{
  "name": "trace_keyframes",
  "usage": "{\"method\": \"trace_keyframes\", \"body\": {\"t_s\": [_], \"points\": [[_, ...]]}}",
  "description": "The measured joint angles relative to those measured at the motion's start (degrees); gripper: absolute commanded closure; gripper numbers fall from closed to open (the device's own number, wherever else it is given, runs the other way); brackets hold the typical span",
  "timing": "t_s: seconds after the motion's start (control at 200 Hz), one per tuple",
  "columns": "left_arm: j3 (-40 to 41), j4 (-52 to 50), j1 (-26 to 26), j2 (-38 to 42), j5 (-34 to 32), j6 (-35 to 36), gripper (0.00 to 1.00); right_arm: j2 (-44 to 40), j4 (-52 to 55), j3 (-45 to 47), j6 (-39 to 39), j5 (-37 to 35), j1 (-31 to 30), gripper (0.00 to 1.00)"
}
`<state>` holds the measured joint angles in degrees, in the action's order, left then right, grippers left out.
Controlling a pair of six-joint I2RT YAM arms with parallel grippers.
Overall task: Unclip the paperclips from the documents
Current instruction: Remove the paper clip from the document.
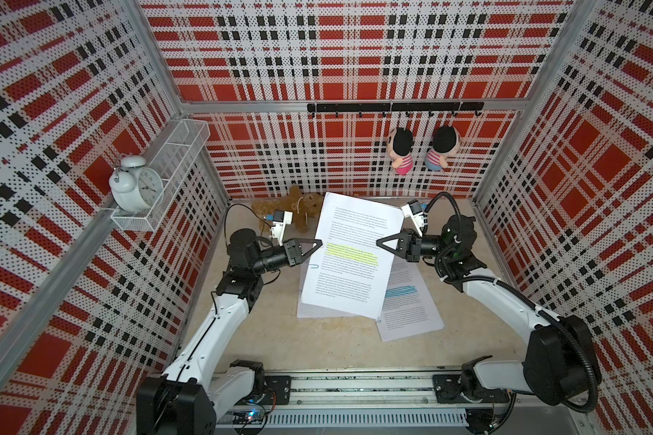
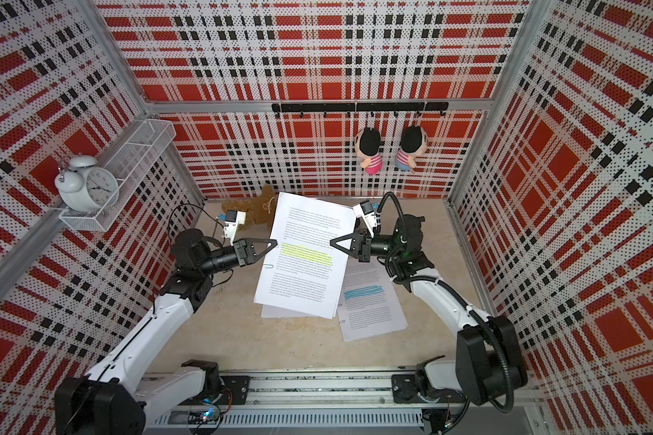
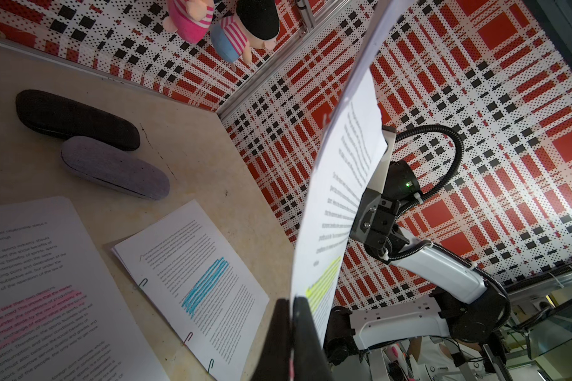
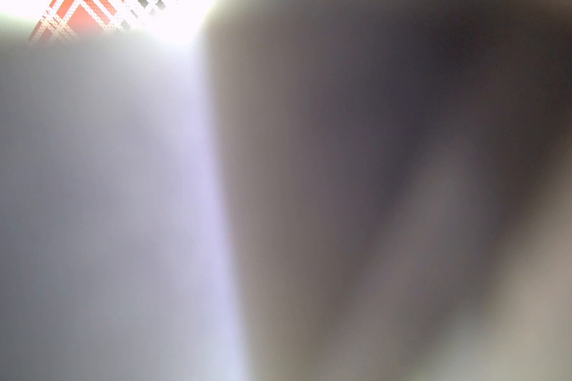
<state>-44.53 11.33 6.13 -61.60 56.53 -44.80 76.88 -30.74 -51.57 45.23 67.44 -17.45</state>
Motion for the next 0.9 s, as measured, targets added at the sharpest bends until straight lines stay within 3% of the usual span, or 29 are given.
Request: {"method": "trace_keyframes", "body": {"t_s": [0.371, 0.536, 0.902], "points": [[0.04, -1.97, -1.27, 2.01, -2.03, 0.59, 1.00, -0.98, 1.05, 0.00, -0.94, -0.13, 0.24, 1.00], [0.81, -4.50, -8.66, 2.21, -12.09, 1.31, 1.00, -4.07, 0.81, 0.00, -1.66, -0.46, 6.49, 1.00], [0.90, -9.49, -8.74, 2.12, -19.85, 3.54, 1.00, -5.07, 0.61, -0.02, -1.75, -0.42, 6.54, 1.00]]}}
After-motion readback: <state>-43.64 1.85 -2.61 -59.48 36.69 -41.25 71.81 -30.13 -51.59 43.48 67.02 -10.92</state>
